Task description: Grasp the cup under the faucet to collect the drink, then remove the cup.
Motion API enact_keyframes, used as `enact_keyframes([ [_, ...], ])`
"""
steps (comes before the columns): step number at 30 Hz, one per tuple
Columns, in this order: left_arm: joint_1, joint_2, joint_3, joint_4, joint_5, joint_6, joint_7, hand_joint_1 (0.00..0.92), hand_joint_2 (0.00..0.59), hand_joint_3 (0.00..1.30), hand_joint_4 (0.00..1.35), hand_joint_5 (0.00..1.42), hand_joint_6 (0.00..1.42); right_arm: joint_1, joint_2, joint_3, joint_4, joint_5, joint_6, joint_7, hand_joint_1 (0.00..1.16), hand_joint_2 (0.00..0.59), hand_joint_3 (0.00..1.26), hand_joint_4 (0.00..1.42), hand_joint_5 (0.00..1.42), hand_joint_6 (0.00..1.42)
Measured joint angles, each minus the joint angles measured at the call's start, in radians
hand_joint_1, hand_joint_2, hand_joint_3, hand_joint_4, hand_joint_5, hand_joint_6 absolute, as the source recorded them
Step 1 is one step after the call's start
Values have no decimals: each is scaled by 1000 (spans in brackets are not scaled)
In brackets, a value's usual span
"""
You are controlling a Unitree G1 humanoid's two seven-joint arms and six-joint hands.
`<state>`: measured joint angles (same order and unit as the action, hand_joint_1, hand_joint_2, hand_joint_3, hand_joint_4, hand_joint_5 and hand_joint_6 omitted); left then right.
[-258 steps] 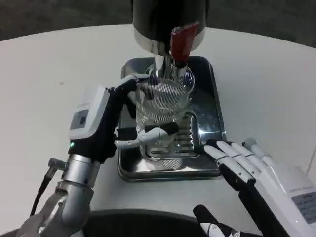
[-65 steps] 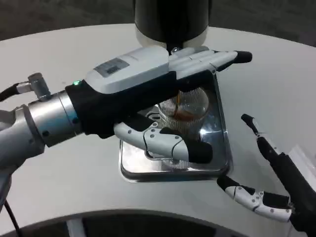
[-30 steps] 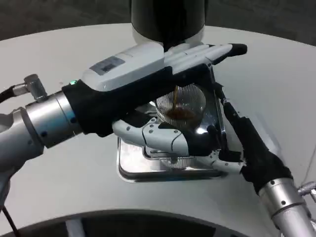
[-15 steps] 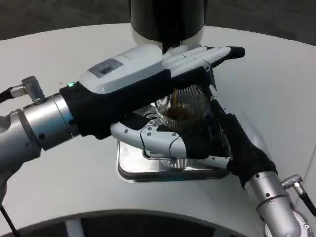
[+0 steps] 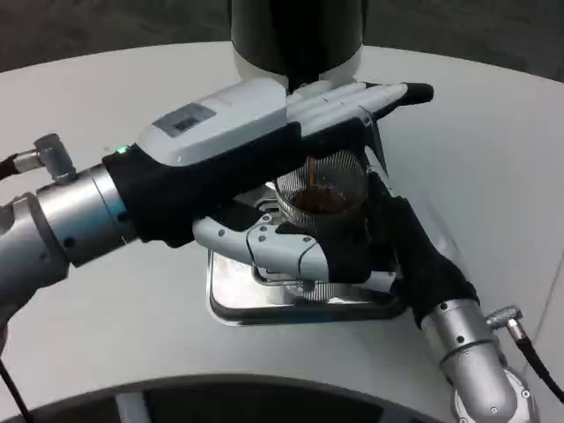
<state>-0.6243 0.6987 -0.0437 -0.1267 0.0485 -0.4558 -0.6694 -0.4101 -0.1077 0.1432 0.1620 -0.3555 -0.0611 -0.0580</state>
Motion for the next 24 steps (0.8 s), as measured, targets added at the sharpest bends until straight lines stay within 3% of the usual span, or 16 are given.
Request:
enact_keyframes([
  [17,8,19,20,4,-5,-5,0,0,124,0,0,10,0,-62,34,1,117,26,-63,-48,755,189,0,0,0,52],
  [21,30,19,38,8,-40,-4,0,0,133,0,0,16,0,-70,38,6,133,26,-73,-59,761,190,0,0,0,65],
  [24,65,-4,99,10,-75,-4,42,0,142,0,0,28,0,-75,46,12,146,26,-84,-67,775,186,0,0,3,62],
])
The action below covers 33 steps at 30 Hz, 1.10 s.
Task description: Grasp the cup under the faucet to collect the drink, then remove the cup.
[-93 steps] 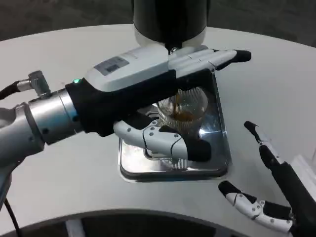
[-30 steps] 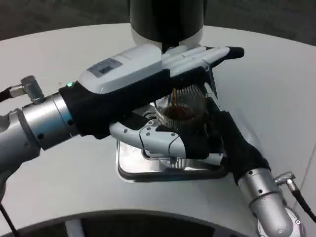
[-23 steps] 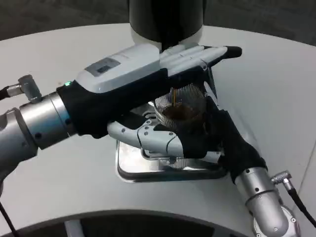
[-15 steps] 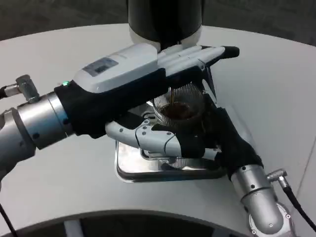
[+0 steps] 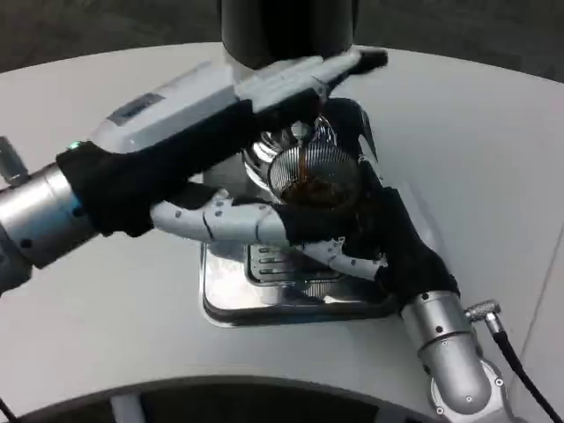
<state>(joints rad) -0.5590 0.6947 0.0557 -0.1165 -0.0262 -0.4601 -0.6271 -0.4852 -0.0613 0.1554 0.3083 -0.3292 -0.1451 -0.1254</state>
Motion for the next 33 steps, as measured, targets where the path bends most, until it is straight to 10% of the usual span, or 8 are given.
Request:
enact_keyframes([
  [13,191,-12,224,-68,-124,53,71,0,166,4,0,73,20,-27,15,9,57,5,-27,-23,851,190,42,147,120,146],
  [23,284,-6,309,-78,-169,112,75,0,171,16,0,81,32,-55,56,1,122,7,-76,-124,1066,200,432,643,635,785],
  [33,304,-2,323,-79,-169,123,74,0,168,7,0,71,14,-51,103,-15,137,-2,-96,-255,1134,149,648,837,917,1175],
])
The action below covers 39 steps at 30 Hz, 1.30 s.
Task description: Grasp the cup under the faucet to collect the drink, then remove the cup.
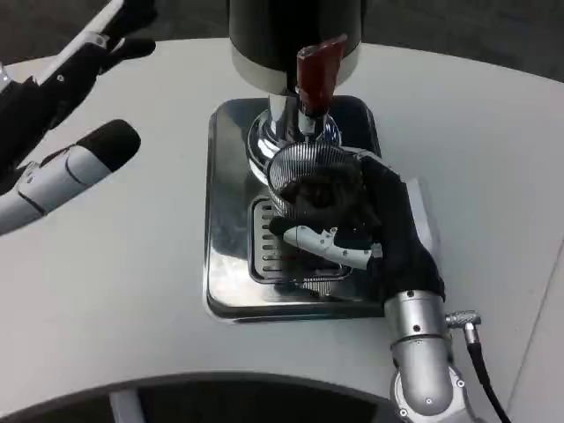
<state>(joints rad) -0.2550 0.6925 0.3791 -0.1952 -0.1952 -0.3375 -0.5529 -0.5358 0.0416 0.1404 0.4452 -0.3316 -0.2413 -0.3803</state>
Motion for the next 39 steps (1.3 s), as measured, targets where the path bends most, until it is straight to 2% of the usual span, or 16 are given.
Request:
enact_keyframes([
  [12,46,0,6,-45,0,16,2,0,171,0,0,35,0,24,-5,30,-34,-82,-4,-70,1125,131,703,889,976,1302],
  [20,206,-5,28,-94,10,35,5,0,171,0,0,12,0,55,7,27,-66,-76,-4,-70,1126,122,717,905,977,1328],
  [24,293,-27,18,-111,22,36,6,0,171,0,0,6,0,80,5,32,-102,-78,-2,-64,1126,121,718,905,977,1331],
  [28,361,-39,-12,-118,63,37,6,0,171,0,0,0,0,96,-9,43,-146,-98,4,-39,1126,118,718,905,977,1335],
  [33,379,-39,-35,-138,123,37,9,0,169,0,0,0,0,119,-17,52,-197,-115,16,-11,1144,132,711,905,965,1330],
  [39,390,-48,-51,-143,164,52,20,0,159,0,0,0,0,152,-39,73,-280,-133,45,74,1148,133,711,905,966,1345],
])
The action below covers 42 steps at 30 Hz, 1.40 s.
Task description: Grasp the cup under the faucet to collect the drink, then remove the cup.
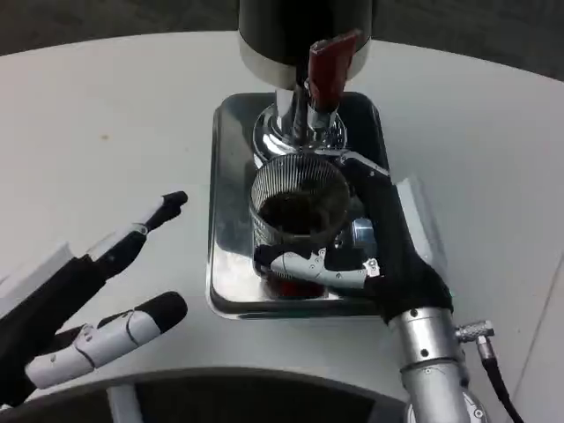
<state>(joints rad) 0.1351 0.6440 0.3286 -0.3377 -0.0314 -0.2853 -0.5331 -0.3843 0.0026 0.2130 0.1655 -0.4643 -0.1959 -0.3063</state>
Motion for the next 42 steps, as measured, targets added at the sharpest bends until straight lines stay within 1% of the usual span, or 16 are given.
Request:
enact_keyframes([
  [4,1,-16,-8,-5,3,-5,7,0,157,0,0,0,0,24,0,5,-25,15,23,54,1149,133,711,905,966,1350],
  [7,10,-16,-8,-12,27,-14,12,0,129,0,0,0,0,53,-1,7,-58,18,38,78,1149,133,712,905,966,1352],
  [10,19,-9,-10,-32,88,-14,14,0,104,0,0,0,0,76,-5,6,-98,17,52,92,1148,135,716,915,966,1355],
  [12,31,19,-20,-66,168,-6,14,0,99,0,0,0,0,107,-8,4,-154,9,65,93,1138,138,713,916,973,1370],
  [16,65,45,-36,-127,289,21,9,0,85,0,0,0,0,146,-13,-2,-237,2,85,104,1129,139,717,916,987,1373],
  [18,87,45,-36,-158,341,30,12,0,81,0,0,0,0,166,-18,-6,-273,3,94,121,1126,140,717,916,990,1374],
  [21,115,42,-36,-199,401,39,20,0,44,0,0,0,0,199,-25,-6,-324,10,107,159,1125,140,721,916,992,1375],
  [22,123,39,-35,-207,408,40,24,0,41,0,0,0,0,206,-28,-4,-336,12,108,170,1118,139,724,924,993,1377],
  [26,146,32,-34,-230,440,37,38,0,26,0,0,0,0,242,-46,-2,-416,29,123,228,1112,139,725,926,993,1391],
  [30,179,8,-27,-249,483,20,78,0,10,0,0,0,0,272,-73,-8,-519,55,141,302,1110,139,726,926,993,1394],
  [33,200,-8,-23,-250,515,-24,127,0,4,0,0,0,0,284,-102,-15,-588,83,156,361,1109,139,726,926,993,1396],
  [34,207,-10,-22,-244,515,-51,147,0,2,0,0,0,0,284,-114,-17,-608,98,164,386,1108,139,726,926,993,1396],
  [35,210,-10,-23,-239,517,-71,156,0,1,0,0,0,0,284,-125,-18,-619,106,167,403,1108,139,726,926,993,1396],
  [37,223,-10,-19,-226,528,-99,175,0,0,0,0,0,0,290,-137,-21,-649,141,195,450,1108,139,726,926,993,1396],
  [39,236,-14,-8,-226,548,-108,184,0,0,0,0,0,0,299,-143,-21,-668,160,214,478,1108,139,726,926,993,1396],
  [42,253,-22,10,-231,560,-107,191,0,0,0,0,0,0,320,-164,-21,-704,177,220,512,1108,140,726,926,993,1396],
])
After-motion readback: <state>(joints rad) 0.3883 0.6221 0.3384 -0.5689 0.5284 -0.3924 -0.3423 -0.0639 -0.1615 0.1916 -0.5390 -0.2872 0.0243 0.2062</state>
